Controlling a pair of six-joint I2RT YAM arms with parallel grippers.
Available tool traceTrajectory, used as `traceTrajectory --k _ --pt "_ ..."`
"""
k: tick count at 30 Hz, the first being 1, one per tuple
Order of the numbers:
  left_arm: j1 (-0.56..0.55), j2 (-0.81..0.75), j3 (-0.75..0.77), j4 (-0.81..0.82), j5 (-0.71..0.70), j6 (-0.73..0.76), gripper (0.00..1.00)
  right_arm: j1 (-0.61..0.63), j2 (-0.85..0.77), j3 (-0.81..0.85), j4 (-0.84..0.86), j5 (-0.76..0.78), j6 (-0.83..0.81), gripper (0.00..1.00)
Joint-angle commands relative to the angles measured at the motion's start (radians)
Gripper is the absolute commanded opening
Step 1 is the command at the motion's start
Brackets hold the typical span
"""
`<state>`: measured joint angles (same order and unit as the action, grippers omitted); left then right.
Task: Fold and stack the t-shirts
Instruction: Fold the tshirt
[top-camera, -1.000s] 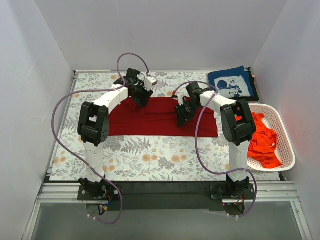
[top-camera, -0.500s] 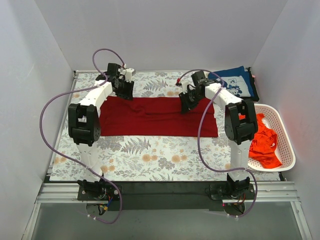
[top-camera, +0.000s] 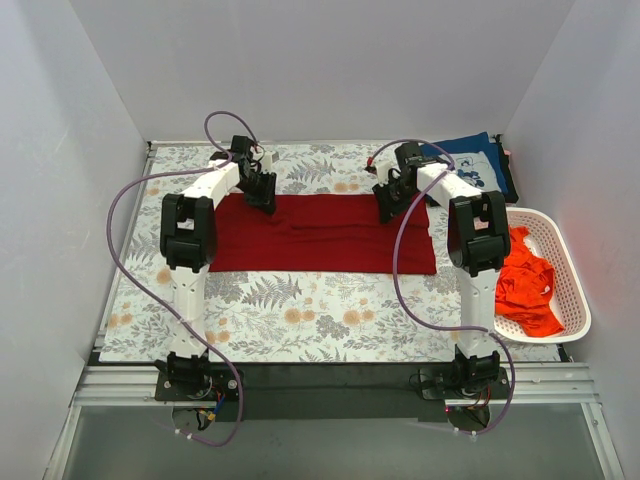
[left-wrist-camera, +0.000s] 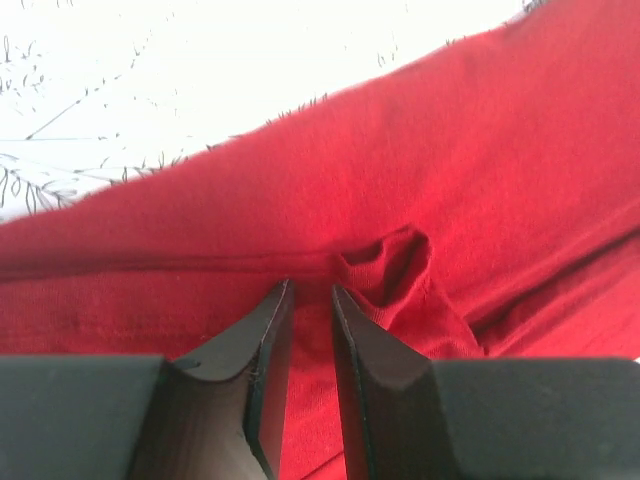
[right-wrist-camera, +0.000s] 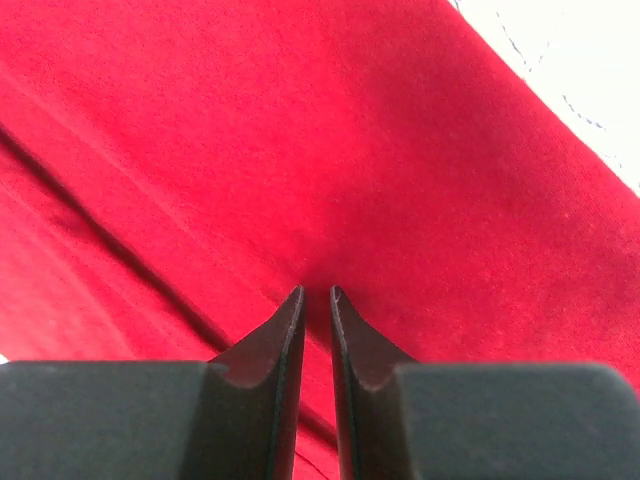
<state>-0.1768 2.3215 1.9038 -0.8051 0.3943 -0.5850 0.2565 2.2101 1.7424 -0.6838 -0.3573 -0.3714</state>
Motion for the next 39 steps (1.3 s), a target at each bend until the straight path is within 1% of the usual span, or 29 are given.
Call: traceTrajectory --k 1,3,6,7,10,11,13,14,15,16,17,18,19,22,23,26,29,30,33,37,38,39 --pt "-0.007 0.039 0.047 -0.025 -0.023 -0.029 0.22 -0.005 -0.015 -0.015 -0.003 0.053 -0.046 0.22" --pt "-0.007 0.065 0.092 -0.043 -0.032 -0.021 0.24 -0.005 -0.007 -0.024 -0.005 0.075 -0.055 0.22" --pt "-0.001 0.134 0.198 -0.095 -0.022 -0.012 0.31 -0.005 -0.026 -0.066 -0.019 0.069 -0.064 0.20" --pt "0.005 0.148 0.224 -0.103 -0.018 -0.013 0.34 -0.005 -0.036 -0.105 -0.023 0.049 -0.066 0.20" --pt "0.017 0.127 0.274 -0.085 0.006 -0.015 0.36 0.006 -0.095 -0.165 -0.060 0.015 -0.095 0.19" --pt "0.020 0.077 0.267 -0.077 0.024 -0.010 0.36 0.004 -0.111 -0.182 -0.080 -0.036 -0.101 0.20" --pt "0.034 0.003 0.195 -0.045 0.047 0.001 0.38 0.003 -0.162 -0.176 -0.124 -0.075 -0.124 0.20" --pt "0.039 -0.079 0.155 -0.034 0.055 0.001 0.40 0.000 -0.179 -0.167 -0.129 -0.101 -0.129 0.20" --pt "0.049 -0.130 0.065 -0.026 0.061 0.002 0.40 -0.006 -0.203 -0.137 -0.132 -0.112 -0.133 0.20" --pt "0.053 -0.172 0.017 -0.023 0.063 0.014 0.40 -0.019 -0.210 -0.117 -0.134 -0.117 -0.135 0.21" --pt "0.057 -0.215 -0.032 -0.016 0.054 0.016 0.40 -0.025 -0.213 -0.092 -0.135 -0.111 -0.135 0.21" --pt "0.060 -0.293 -0.087 -0.013 0.026 0.014 0.40 -0.031 -0.205 -0.048 -0.137 -0.102 -0.138 0.21" --pt "0.066 -0.321 -0.166 -0.020 0.022 0.017 0.40 -0.037 -0.196 -0.025 -0.141 -0.088 -0.153 0.21" --pt "0.074 -0.405 -0.277 -0.016 -0.009 0.005 0.40 -0.043 -0.142 0.043 -0.145 -0.011 -0.196 0.20" --pt "0.073 -0.413 -0.329 -0.017 -0.017 -0.004 0.40 -0.045 -0.126 0.055 -0.146 0.019 -0.201 0.19" --pt "0.074 -0.407 -0.379 -0.026 -0.046 -0.028 0.37 -0.048 -0.067 0.089 -0.146 0.064 -0.225 0.17" --pt "0.074 -0.367 -0.390 -0.048 -0.084 -0.045 0.33 -0.048 -0.021 0.094 -0.143 0.087 -0.268 0.14" --pt "0.074 -0.358 -0.391 -0.051 -0.089 -0.052 0.32 -0.048 0.003 0.100 -0.143 0.096 -0.274 0.11" --pt "0.076 -0.327 -0.402 -0.052 -0.120 -0.053 0.31 -0.048 0.033 0.111 -0.145 0.124 -0.297 0.07" --pt "0.076 -0.288 -0.390 -0.051 -0.155 -0.047 0.29 -0.049 0.013 0.040 -0.145 0.118 -0.313 0.05" --pt "0.076 -0.277 -0.385 -0.051 -0.158 -0.045 0.28 -0.048 0.004 0.013 -0.145 0.110 -0.313 0.04" --pt "0.077 -0.246 -0.368 -0.049 -0.158 -0.044 0.28 -0.046 -0.019 -0.048 -0.145 0.103 -0.311 0.04"
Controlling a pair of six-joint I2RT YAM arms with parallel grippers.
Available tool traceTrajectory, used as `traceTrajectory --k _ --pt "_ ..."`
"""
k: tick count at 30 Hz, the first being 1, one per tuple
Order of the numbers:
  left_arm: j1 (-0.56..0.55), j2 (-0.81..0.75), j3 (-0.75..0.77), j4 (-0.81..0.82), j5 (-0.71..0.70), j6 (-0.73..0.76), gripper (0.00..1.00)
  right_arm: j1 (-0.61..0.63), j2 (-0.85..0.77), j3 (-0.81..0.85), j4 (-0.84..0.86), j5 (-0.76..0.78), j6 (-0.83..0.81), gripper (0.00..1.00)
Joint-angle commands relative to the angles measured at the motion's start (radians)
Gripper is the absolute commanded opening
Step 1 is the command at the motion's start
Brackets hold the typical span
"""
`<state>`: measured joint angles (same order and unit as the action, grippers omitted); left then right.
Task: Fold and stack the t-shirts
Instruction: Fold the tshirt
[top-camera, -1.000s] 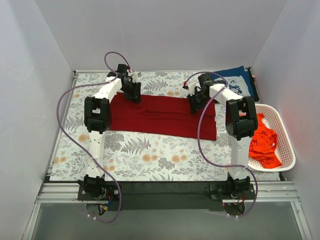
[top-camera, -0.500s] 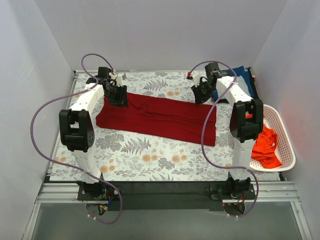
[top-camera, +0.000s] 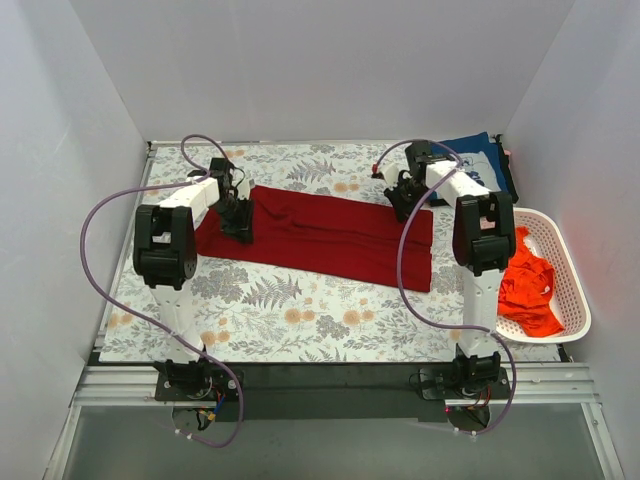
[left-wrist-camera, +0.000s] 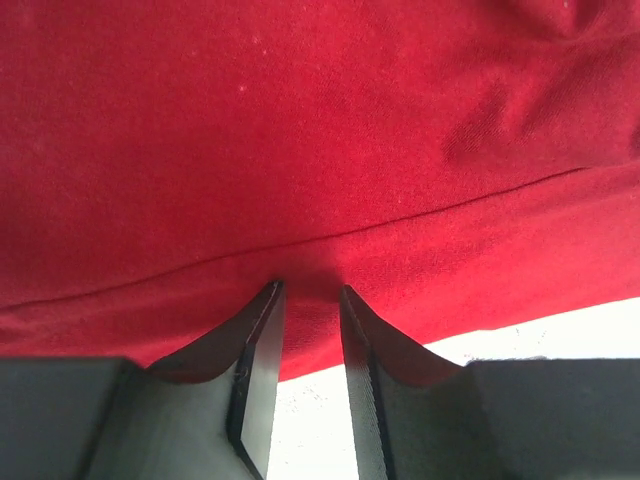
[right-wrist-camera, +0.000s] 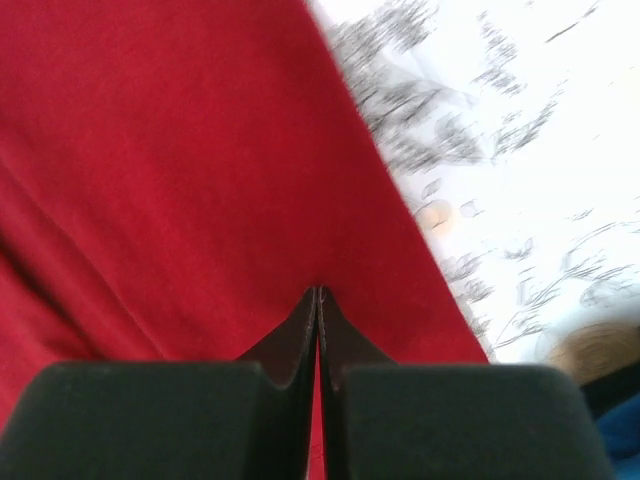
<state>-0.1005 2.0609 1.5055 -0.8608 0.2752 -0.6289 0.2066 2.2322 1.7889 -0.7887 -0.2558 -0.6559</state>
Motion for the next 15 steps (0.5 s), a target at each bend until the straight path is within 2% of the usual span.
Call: traceTrajectory --k 1,3,5,6,7,9,11,12,13,14,15 --pt "-0.001 0.031 0.039 0.019 -0.033 0.024 0.27 0.007 -0.058 -0.138 -0.040 -0.009 -0.025 0.02" --pt "-0.001 0.115 0.073 0.061 -0.039 0.058 0.27 0.019 -0.121 -0.275 -0.040 -0.025 -0.021 0.01" --pt "-0.001 0.223 0.253 0.040 -0.050 0.101 0.27 0.037 -0.175 -0.376 -0.043 -0.054 -0.017 0.01" --pt "-0.001 0.352 0.345 0.014 -0.056 0.115 0.26 0.049 -0.240 -0.437 -0.044 -0.063 -0.019 0.01" --pt "0.001 0.416 0.587 -0.041 -0.054 0.123 0.26 0.085 -0.279 -0.538 -0.047 -0.095 -0.013 0.01" --pt "0.001 0.580 0.842 -0.114 0.002 0.155 0.29 0.152 -0.392 -0.652 -0.089 -0.184 -0.013 0.02" --pt "-0.001 0.617 1.051 -0.107 0.021 0.170 0.35 0.198 -0.454 -0.681 -0.142 -0.367 -0.010 0.09" --pt "-0.001 0.599 1.033 -0.071 0.028 0.172 0.39 0.217 -0.501 -0.680 -0.152 -0.417 -0.005 0.12" --pt "-0.001 0.503 0.982 0.036 0.048 0.178 0.45 0.234 -0.519 -0.653 -0.153 -0.475 0.004 0.15" --pt "-0.001 0.440 0.800 0.102 0.055 0.179 0.48 0.234 -0.529 -0.634 -0.152 -0.485 0.022 0.17" --pt "-0.001 0.380 0.715 0.171 0.053 0.178 0.52 0.231 -0.531 -0.607 -0.152 -0.481 0.027 0.18"
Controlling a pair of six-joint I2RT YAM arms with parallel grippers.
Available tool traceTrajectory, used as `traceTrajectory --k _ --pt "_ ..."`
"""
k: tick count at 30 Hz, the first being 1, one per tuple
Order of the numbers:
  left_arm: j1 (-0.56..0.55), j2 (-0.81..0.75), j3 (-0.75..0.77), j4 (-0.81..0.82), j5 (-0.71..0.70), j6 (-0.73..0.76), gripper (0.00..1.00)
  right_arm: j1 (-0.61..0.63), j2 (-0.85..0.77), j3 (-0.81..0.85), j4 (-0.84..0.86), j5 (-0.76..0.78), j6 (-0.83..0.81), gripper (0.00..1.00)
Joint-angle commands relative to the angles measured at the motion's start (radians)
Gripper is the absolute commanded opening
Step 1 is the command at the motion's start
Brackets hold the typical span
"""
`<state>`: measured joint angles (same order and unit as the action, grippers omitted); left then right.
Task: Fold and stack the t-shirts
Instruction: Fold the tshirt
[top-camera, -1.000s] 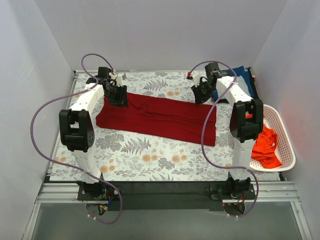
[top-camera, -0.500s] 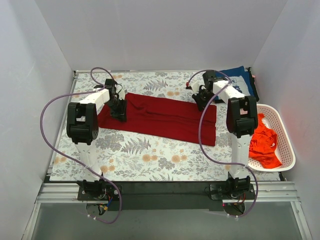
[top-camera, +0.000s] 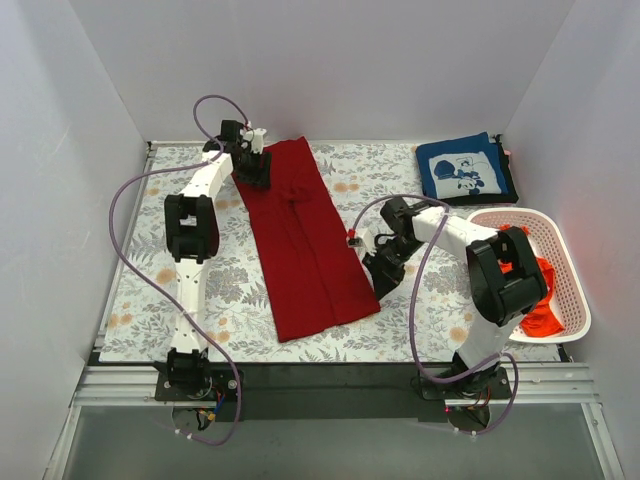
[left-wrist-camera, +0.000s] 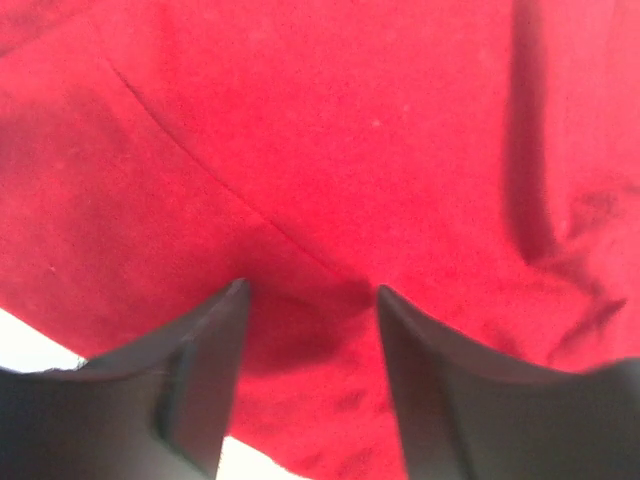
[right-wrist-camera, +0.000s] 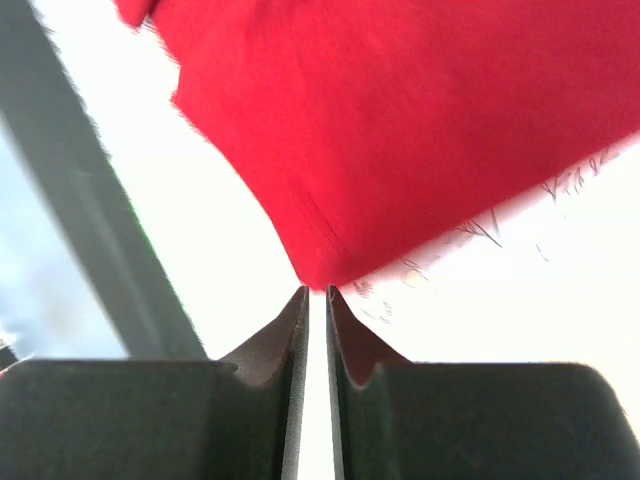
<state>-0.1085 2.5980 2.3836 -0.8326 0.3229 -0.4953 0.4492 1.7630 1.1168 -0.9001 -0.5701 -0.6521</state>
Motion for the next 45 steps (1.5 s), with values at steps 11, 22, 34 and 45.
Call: traceTrajectory --k 11,22,34,45 --pt "0.003 -0.458 -0.535 0.182 0.077 -0.124 0.55 -0.010 0.189 0.388 0.013 -0.152 0.078 0.18" --pt "0.003 -0.503 -0.673 0.187 0.081 -0.198 0.54 0.088 0.340 0.398 0.162 -0.093 0.181 0.15" --pt "-0.078 -0.449 -0.638 0.161 0.103 -0.147 0.50 0.187 0.098 -0.047 0.303 -0.158 0.278 0.11" --pt "-0.154 -0.205 -0.459 0.090 0.105 -0.201 0.48 0.040 0.045 0.090 0.270 -0.221 0.302 0.19"
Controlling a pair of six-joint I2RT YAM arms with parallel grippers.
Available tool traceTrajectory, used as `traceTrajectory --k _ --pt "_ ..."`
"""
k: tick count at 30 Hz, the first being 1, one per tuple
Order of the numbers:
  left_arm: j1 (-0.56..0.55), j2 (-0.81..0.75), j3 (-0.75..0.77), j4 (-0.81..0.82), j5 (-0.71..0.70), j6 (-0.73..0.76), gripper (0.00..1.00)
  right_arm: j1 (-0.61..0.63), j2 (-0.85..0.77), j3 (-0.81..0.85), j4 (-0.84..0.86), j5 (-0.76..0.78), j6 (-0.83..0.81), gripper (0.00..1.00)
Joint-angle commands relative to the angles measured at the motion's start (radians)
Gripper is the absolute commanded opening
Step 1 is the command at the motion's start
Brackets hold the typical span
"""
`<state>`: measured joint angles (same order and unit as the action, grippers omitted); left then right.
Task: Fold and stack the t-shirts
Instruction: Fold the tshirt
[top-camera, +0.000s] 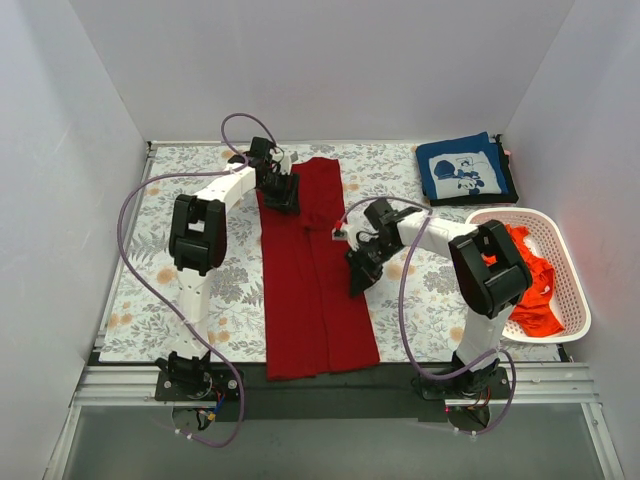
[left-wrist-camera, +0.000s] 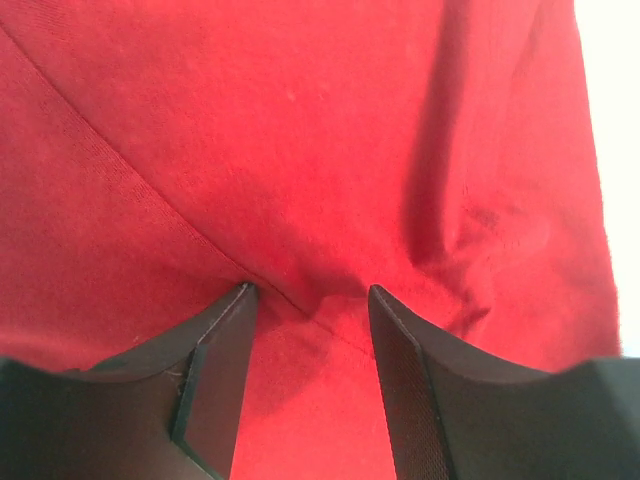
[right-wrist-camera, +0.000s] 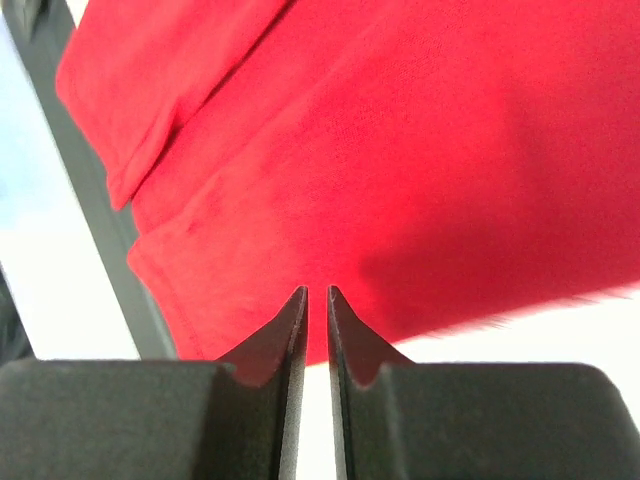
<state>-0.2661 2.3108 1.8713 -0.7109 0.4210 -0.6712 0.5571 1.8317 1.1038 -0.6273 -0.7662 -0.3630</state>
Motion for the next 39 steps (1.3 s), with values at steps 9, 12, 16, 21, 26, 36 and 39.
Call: traceTrajectory --k 9,12,16,21,26,36,39 --pt "0.004 0.303 0.545 -0.032 -0.001 -0.014 0.51 -0.204 0.202 0.508 -0.006 0.080 0.067 0.20" --pt "0.007 0.172 0.430 0.076 -0.036 -0.036 0.54 -0.215 0.267 0.631 -0.003 0.094 0.091 0.19" --pt "0.007 -0.034 0.211 0.174 -0.025 -0.042 0.56 -0.210 0.314 0.700 0.031 0.080 0.121 0.19" --pt "0.010 -0.143 0.048 0.156 -0.008 -0.033 0.55 -0.192 0.359 0.752 0.052 0.105 0.166 0.20" --pt "0.010 -0.136 -0.040 0.114 0.009 -0.030 0.50 -0.163 0.416 0.778 0.081 0.146 0.217 0.17" --pt "0.013 -0.053 -0.057 0.082 -0.002 -0.056 0.44 -0.166 0.547 0.854 0.121 0.312 0.208 0.10" --pt "0.013 -0.010 -0.037 0.073 -0.024 -0.067 0.44 -0.177 0.561 0.863 0.127 0.350 0.205 0.10"
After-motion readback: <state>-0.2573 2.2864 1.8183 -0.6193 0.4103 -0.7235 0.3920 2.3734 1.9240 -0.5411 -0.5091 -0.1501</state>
